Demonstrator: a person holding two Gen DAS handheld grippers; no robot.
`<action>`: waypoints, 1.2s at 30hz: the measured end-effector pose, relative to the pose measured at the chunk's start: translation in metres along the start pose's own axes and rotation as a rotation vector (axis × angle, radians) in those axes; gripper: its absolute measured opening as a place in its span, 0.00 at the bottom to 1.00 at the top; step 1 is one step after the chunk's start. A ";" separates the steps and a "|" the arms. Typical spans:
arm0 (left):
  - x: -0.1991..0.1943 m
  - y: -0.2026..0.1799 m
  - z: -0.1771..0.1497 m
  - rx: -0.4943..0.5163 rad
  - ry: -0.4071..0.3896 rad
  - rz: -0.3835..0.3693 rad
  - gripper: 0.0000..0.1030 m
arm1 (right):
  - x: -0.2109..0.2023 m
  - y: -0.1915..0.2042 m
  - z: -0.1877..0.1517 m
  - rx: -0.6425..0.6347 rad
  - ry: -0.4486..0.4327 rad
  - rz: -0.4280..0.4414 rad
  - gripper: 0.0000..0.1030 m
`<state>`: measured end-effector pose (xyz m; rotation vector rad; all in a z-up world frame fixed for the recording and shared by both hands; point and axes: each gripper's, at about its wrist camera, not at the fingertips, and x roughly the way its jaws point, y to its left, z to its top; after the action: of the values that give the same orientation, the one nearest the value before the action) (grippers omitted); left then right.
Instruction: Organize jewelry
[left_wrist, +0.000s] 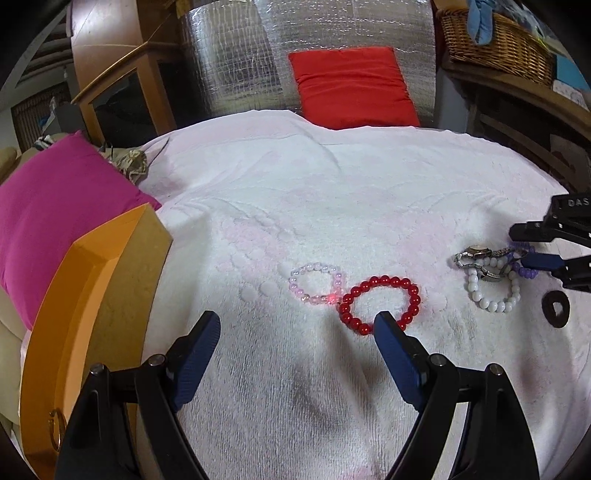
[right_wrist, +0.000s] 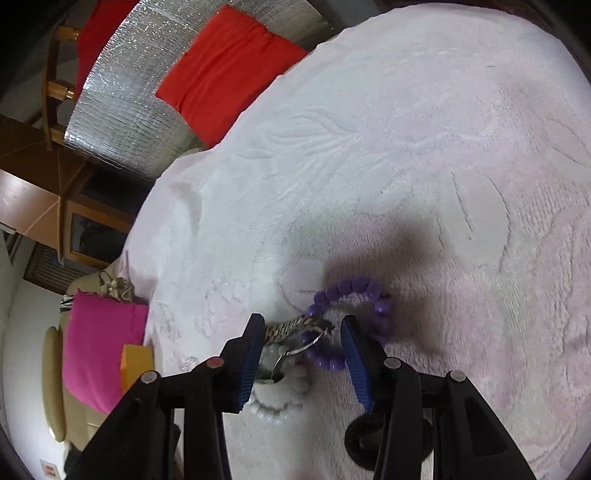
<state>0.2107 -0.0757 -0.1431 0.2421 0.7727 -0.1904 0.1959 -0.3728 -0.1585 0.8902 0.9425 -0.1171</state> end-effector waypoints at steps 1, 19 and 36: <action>0.000 -0.002 0.000 0.007 -0.003 0.002 0.83 | 0.001 0.001 0.001 -0.004 -0.001 -0.001 0.46; 0.004 -0.009 0.007 0.014 -0.011 0.003 0.83 | -0.009 0.017 -0.005 -0.099 -0.055 -0.056 0.16; -0.006 -0.002 0.009 0.009 -0.050 0.022 0.83 | -0.053 0.060 -0.027 -0.260 -0.200 0.037 0.15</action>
<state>0.2115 -0.0798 -0.1332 0.2537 0.7191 -0.1783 0.1730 -0.3296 -0.0893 0.6418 0.7345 -0.0493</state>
